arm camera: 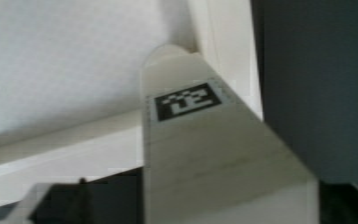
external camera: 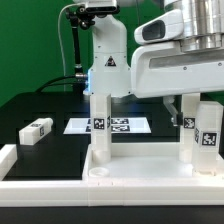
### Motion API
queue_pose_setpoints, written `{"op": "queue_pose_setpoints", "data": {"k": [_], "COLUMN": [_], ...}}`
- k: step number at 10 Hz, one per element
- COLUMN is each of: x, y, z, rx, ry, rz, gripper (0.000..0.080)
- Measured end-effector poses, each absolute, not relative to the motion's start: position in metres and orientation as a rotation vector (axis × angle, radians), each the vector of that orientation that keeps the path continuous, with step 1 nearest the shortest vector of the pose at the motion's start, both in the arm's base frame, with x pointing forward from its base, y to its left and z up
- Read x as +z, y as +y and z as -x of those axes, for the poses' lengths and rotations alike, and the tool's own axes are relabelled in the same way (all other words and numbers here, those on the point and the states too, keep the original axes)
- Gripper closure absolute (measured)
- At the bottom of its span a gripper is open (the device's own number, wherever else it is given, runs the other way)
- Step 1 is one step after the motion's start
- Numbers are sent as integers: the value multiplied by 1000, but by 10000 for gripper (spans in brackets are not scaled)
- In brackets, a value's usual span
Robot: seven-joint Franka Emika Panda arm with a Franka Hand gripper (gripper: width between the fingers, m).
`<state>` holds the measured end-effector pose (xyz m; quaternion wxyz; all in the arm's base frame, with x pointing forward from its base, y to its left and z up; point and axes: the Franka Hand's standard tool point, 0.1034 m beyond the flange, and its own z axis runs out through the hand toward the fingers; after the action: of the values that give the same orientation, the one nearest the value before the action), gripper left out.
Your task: Assemble desk
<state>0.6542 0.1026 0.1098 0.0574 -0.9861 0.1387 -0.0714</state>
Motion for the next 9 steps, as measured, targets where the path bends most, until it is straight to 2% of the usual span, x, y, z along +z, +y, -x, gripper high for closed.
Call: {"op": "queue_pose_setpoints", "data": {"k": [1, 2, 3, 4, 8, 9], "x": [110, 110, 109, 109, 107, 107], "y": [102, 102, 99, 98, 97, 97], "z": [-654, -654, -654, -653, -647, -647], "rx": [-217, -210, -202, -191, 8, 30], "ry": [424, 516, 610, 747, 1829, 1924], "rz": [2989, 2970, 2953, 2918, 2310, 2224], "gripper": [380, 380, 505, 505, 505, 505]}}
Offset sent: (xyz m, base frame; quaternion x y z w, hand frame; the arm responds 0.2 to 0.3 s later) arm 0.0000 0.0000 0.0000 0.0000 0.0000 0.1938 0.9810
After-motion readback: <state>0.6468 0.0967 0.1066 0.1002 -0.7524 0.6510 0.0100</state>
